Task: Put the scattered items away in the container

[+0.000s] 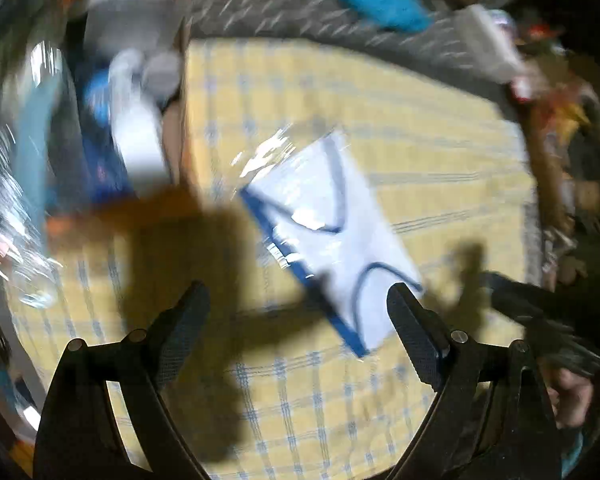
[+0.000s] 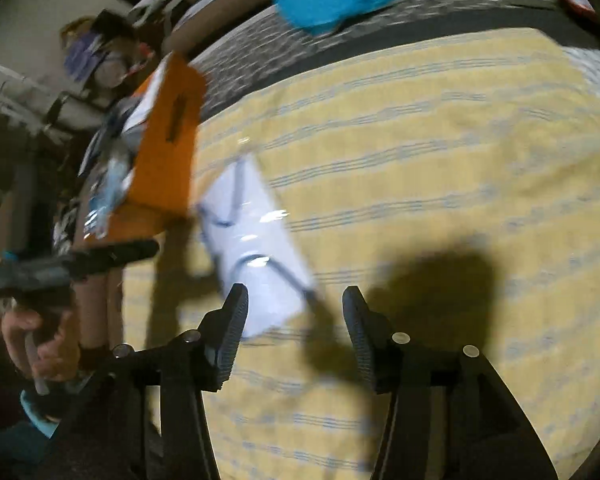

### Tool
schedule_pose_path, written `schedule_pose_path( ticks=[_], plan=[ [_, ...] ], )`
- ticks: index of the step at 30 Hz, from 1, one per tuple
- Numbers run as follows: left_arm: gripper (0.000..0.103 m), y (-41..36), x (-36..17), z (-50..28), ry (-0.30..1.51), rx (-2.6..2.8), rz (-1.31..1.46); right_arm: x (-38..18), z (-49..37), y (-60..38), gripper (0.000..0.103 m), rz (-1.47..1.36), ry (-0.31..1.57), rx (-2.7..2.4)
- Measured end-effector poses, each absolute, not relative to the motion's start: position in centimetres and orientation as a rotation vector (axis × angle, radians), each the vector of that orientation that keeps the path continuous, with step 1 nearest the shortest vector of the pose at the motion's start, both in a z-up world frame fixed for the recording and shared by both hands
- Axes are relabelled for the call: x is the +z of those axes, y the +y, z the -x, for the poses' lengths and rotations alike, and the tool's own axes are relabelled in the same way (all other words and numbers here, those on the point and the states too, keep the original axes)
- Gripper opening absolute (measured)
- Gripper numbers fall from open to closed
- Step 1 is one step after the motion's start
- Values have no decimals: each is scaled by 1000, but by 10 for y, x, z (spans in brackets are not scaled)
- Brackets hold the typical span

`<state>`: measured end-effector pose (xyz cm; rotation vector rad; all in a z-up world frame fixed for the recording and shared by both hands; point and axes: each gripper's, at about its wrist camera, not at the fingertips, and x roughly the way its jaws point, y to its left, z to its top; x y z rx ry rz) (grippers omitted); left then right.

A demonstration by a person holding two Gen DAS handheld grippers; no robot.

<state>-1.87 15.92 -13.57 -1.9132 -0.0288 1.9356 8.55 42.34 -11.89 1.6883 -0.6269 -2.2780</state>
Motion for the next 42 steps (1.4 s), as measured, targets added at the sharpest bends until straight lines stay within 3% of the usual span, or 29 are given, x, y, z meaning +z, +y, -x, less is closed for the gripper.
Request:
schedule_pose_path(
  ticks=[4,5,6,10,12,13,14,15,23,24,26,27,36,42],
  plan=[
    [93,166,-172,19,-217,2036,1996,-125,-97,453,52,-1702,-684,-2357],
    [99,170,-176,17,-251,2049,1993,-126,-98,461,52,-1704,-711,-2356],
    [103,176,-178,15,-250,2080,1982,-127,-101,464,52,-1704,-728,-2357],
    [99,201,-175,5,-124,2170,1855,-130,-106,472,52,-1724,-712,-2379],
    [74,214,-173,-3,98,2250,1825,-131,-105,476,52,-1728,-714,-2393],
    [54,215,-170,-5,137,2280,1805,-132,-103,478,52,-1730,-722,-2398],
    [16,212,-165,-9,123,2292,1762,-133,-100,481,52,-1734,-729,-2405],
    [4,210,-163,-10,65,2225,1741,-132,-96,483,52,-1733,-733,-2418],
    [3,197,-107,-17,12,2181,1613,-96,-34,467,54,-1568,-591,-2526],
    [3,193,-95,-17,-8,2188,1580,-89,-19,461,57,-1536,-556,-2545],
    [3,179,-70,-12,-76,2197,1511,-80,8,454,82,-1494,-518,-2586],
    [3,173,-62,-3,-115,2197,1497,-76,27,450,87,-1476,-521,-2604],
    [3,66,-36,61,-535,2238,1465,-127,159,444,89,-1519,-971,-2511],
    [3,40,-27,73,-571,2344,1420,-171,207,457,88,-1578,-1196,-2543]
  ],
)
